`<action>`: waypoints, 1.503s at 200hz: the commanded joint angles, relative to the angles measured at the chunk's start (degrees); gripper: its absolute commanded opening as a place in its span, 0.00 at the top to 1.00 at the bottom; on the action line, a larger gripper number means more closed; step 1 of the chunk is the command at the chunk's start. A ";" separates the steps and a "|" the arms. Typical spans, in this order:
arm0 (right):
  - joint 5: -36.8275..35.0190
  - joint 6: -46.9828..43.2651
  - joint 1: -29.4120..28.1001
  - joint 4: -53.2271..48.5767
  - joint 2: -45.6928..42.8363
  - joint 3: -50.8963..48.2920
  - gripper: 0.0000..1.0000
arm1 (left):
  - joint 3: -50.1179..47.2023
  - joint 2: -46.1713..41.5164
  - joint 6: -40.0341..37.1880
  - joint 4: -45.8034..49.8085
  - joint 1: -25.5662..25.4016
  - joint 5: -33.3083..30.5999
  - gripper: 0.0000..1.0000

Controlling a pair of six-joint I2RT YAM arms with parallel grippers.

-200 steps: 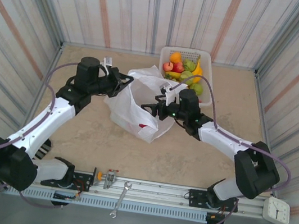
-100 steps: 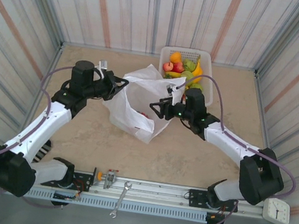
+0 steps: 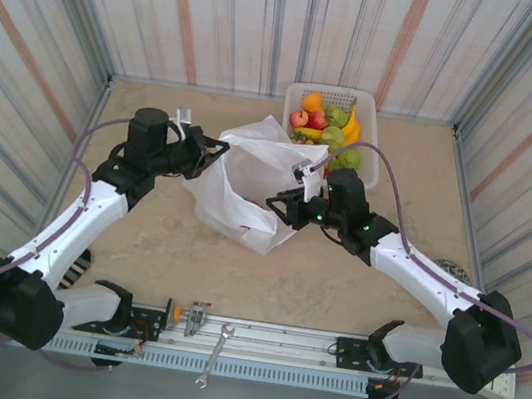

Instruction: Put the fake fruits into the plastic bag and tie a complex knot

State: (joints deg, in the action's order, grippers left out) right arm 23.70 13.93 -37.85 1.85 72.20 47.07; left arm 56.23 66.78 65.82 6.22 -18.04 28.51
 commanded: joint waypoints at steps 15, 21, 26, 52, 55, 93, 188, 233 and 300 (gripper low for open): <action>-5.27 -5.51 -1.88 -11.45 -2.49 -1.21 0.56 | 1.17 0.85 -0.17 0.84 0.21 0.44 1.00; -5.85 -5.66 -1.81 -12.28 -3.18 -1.45 0.56 | 1.17 0.81 -0.25 0.90 0.21 0.34 1.00; -6.39 -5.74 -1.82 -12.87 -3.80 -1.66 0.56 | 1.16 0.93 -0.26 0.90 0.28 0.39 1.00; -7.65 -5.47 -1.88 -15.68 -7.93 -2.52 0.55 | 1.37 1.27 -0.56 1.00 0.29 0.40 1.00; -7.68 -5.37 -1.85 -16.11 -8.35 -2.53 0.55 | 1.41 1.24 -0.60 1.09 0.28 0.26 1.00; -6.85 -4.19 -1.82 -23.81 -13.54 -1.14 0.50 | 1.57 1.42 -1.00 1.68 0.27 -0.54 1.00; -5.23 -3.16 5.01 -34.03 -26.70 6.52 0.13 | 1.12 -0.84 -2.27 5.11 3.21 -2.30 1.00; 2.85 0.29 21.59 -32.20 -23.12 9.83 0.11 | 0.99 -0.88 -2.45 5.28 3.55 -1.95 1.00; -4.04 -10.77 26.95 -22.77 -7.01 12.14 0.06 | 1.28 -1.13 -3.07 6.32 3.91 -1.88 1.00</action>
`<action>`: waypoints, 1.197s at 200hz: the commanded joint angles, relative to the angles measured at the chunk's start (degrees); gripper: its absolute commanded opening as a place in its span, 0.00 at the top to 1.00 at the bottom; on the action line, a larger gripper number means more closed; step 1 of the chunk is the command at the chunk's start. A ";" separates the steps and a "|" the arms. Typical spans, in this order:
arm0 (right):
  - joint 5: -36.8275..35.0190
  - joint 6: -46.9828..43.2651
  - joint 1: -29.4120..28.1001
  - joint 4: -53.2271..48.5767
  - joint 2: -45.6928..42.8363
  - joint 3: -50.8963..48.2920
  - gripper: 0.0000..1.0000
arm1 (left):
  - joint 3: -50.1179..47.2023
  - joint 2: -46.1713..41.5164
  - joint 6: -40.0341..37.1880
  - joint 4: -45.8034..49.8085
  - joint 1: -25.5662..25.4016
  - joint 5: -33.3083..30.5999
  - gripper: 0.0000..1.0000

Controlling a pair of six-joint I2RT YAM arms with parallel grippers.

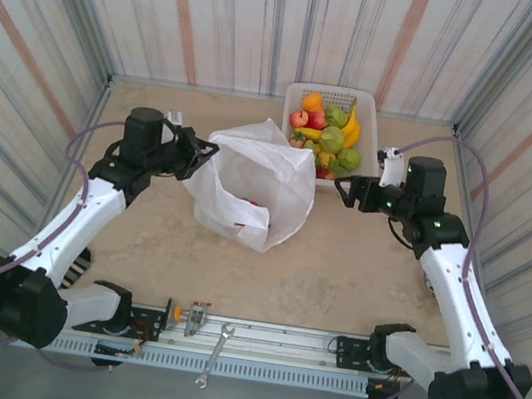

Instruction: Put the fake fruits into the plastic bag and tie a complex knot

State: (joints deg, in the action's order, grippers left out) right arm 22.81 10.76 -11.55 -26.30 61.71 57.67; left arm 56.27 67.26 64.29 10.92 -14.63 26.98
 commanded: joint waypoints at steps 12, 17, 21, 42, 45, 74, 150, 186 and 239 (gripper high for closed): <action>-3.89 -11.27 1.27 8.28 5.72 1.48 0.03 | 1.39 -1.68 -1.57 1.61 0.48 -0.22 1.00; -4.29 -12.43 1.56 9.16 6.70 1.62 0.01 | 1.45 -1.69 -1.60 1.71 0.48 -0.18 1.00; -4.43 -13.26 1.78 9.83 7.54 1.80 0.00 | 1.52 -1.67 -1.61 1.77 0.48 -0.26 1.00; -4.36 -17.82 3.32 11.68 12.82 4.21 0.01 | 1.73 -1.46 -1.63 1.77 0.53 -0.07 1.00; -4.34 -18.70 3.48 11.82 13.66 4.59 0.01 | 1.74 -1.48 -1.56 1.78 0.53 -0.09 1.00; -4.74 -27.64 3.90 12.39 22.05 9.83 0.01 | 1.87 -1.20 -1.63 1.87 0.54 0.25 1.00; -4.98 -42.81 3.19 17.35 41.50 22.13 0.01 | 2.15 -0.37 -1.50 2.14 0.57 1.06 1.00; -8.40 -50.23 0.96 21.03 47.49 23.96 0.01 | 2.78 -0.10 -1.76 2.62 0.53 1.66 1.00; -9.60 -52.28 -0.57 18.22 54.92 32.39 0.01 | 2.86 -0.16 -1.81 3.05 0.57 1.69 1.00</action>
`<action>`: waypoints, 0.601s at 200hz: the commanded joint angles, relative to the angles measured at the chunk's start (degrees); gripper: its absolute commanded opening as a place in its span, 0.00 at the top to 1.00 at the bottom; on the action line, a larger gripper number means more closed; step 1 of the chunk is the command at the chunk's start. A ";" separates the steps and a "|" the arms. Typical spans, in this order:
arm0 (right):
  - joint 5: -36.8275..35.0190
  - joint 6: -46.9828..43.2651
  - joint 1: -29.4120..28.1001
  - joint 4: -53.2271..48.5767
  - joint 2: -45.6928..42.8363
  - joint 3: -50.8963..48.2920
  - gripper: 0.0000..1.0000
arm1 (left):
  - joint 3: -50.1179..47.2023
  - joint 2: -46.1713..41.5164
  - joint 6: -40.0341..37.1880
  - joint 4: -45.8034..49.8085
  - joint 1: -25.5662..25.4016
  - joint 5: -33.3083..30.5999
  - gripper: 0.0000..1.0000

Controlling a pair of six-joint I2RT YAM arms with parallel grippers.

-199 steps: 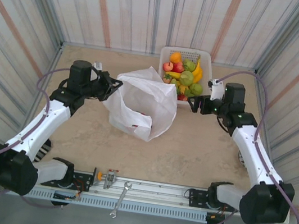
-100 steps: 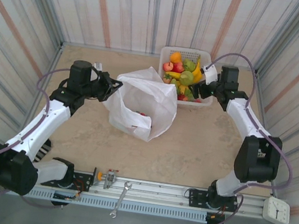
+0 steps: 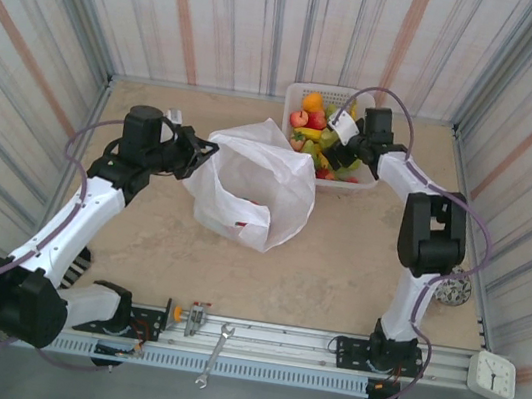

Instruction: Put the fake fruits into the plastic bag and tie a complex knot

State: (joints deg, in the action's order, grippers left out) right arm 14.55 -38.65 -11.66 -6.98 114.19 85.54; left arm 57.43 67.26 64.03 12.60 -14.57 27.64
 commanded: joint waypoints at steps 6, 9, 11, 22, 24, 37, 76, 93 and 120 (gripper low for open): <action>-1.32 -2.89 -0.53 -1.42 3.14 5.49 0.01 | 1.72 -0.12 -1.55 1.31 0.42 1.09 1.00; -1.35 -2.88 -0.55 -1.59 3.48 5.89 0.01 | 1.74 -0.18 -1.56 1.34 0.48 1.11 1.00; -1.34 -2.87 -0.62 -1.66 3.73 6.05 0.01 | 1.73 -0.18 -1.55 1.30 0.46 1.13 1.00; -1.59 -3.03 -0.80 -2.14 5.01 7.47 0.01 | 1.77 -0.19 -1.54 1.39 0.42 1.12 1.00; -1.68 -3.10 -0.81 -2.31 5.28 7.74 0.01 | 1.80 -0.20 -1.54 1.40 0.42 1.15 1.00; -2.62 -3.13 -0.83 -2.77 6.65 9.25 0.01 | 1.74 -0.23 -1.54 1.43 0.47 1.25 1.00; -1.15 -2.56 -0.82 -5.72 9.62 13.12 0.00 | 1.62 -0.34 -1.62 1.57 0.42 1.19 1.00; -0.40 -2.00 -0.82 -6.41 10.26 13.89 0.04 | 1.63 -0.32 -1.54 1.50 0.42 1.20 1.00; -0.25 -0.97 -0.44 -7.11 10.66 14.29 0.11 | 1.53 -0.56 -1.50 1.54 0.46 1.27 1.00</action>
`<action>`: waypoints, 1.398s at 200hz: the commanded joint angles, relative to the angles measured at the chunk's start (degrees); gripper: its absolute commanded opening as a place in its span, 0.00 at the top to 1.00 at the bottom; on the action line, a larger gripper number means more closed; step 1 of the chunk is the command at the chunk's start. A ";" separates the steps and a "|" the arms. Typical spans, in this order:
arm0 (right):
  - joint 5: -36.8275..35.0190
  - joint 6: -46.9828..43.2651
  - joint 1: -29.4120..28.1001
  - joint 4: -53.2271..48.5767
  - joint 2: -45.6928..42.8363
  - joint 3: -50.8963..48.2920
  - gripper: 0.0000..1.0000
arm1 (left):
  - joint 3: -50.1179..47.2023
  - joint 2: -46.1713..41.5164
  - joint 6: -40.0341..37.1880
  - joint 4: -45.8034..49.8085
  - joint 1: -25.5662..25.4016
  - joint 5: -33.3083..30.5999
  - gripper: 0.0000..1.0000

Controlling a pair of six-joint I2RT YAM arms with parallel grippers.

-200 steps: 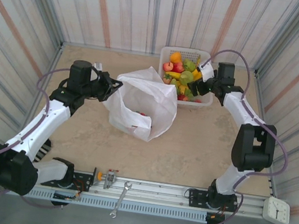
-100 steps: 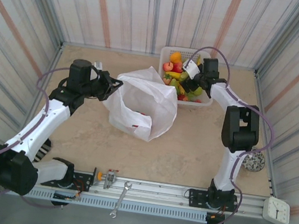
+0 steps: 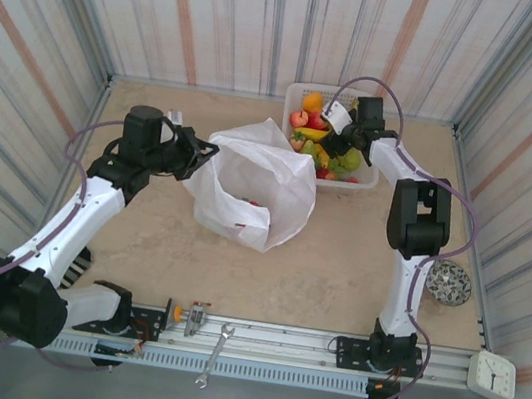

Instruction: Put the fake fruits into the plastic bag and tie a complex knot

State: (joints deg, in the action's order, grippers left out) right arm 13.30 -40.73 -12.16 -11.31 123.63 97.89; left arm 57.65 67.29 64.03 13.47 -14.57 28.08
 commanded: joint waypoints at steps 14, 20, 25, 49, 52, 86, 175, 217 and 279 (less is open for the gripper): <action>1.35 1.76 0.29 -3.24 1.13 1.80 0.15 | 1.26 -0.71 -1.54 0.75 0.42 0.64 1.00; 1.51 2.09 0.43 -3.28 1.07 1.79 0.18 | 1.19 -0.77 -1.55 0.75 0.44 0.66 1.00; 1.69 2.31 0.53 -3.34 0.97 1.78 0.20 | 1.24 -0.77 -1.54 0.82 0.42 0.72 1.00; 1.72 3.15 0.74 -3.41 0.31 1.46 0.29 | 1.14 -0.85 -1.45 0.77 0.50 0.66 1.00; 1.73 3.23 0.74 -3.37 0.26 1.43 0.30 | 1.13 -0.90 -1.45 0.76 0.45 0.65 1.00; 2.11 4.58 1.13 -2.86 -1.22 1.35 0.38 | 1.23 -1.10 -1.45 0.87 0.45 0.51 1.00; 2.43 9.16 2.14 0.88 -7.13 -1.02 0.40 | 1.14 -1.14 -1.54 0.85 0.44 0.56 1.00; 4.27 14.62 3.40 3.31 -11.68 -3.74 0.41 | 0.81 -1.11 -1.36 0.48 0.44 0.65 1.00; 7.61 29.51 5.18 13.14 -24.49 -15.86 0.42 | 0.71 -0.77 -1.10 -0.50 0.42 0.68 1.00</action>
State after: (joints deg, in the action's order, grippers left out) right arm 18.46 -19.97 -7.35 -4.29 106.24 86.74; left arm 57.65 67.26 64.05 13.45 -14.57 28.08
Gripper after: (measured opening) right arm 0.584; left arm 0.048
